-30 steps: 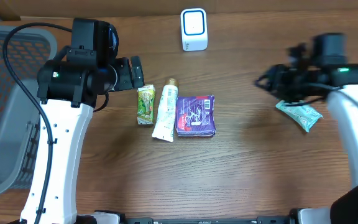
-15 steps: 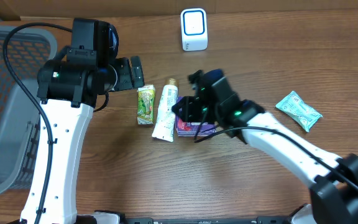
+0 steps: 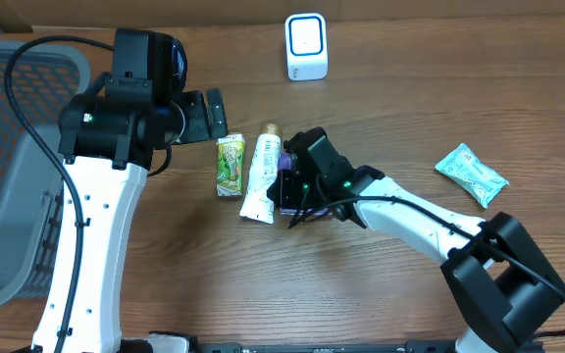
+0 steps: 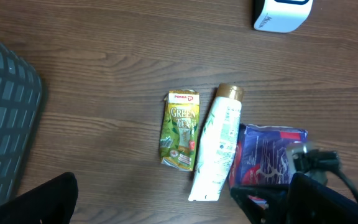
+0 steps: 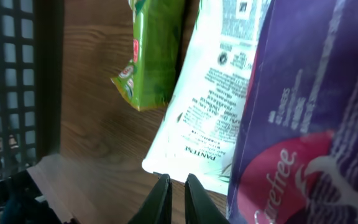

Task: Scan the item barcode
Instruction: 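Reach the right gripper to the purple bag and grasp it, then lift the purple bag and move it toward the right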

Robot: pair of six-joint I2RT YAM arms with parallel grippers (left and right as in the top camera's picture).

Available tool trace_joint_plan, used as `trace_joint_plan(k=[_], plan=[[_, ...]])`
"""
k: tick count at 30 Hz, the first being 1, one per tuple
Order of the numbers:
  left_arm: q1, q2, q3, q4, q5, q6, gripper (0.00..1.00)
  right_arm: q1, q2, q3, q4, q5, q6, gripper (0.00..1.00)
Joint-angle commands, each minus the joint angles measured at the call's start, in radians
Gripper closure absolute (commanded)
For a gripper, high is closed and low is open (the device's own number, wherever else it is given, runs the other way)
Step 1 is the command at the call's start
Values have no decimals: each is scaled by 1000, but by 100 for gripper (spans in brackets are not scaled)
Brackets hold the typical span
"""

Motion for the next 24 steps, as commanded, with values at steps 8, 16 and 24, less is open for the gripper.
trace_joint_plan(k=[8, 16, 24], plan=[[4, 4, 18, 1, -13, -7, 0, 104, 0, 0, -38, 274, 63, 90], [4, 4, 18, 1, -13, -7, 0, 23, -12, 2, -172, 308, 189, 92], [4, 4, 18, 1, -13, -7, 0, -144, -119, 6, -336, 296, 59, 92]])
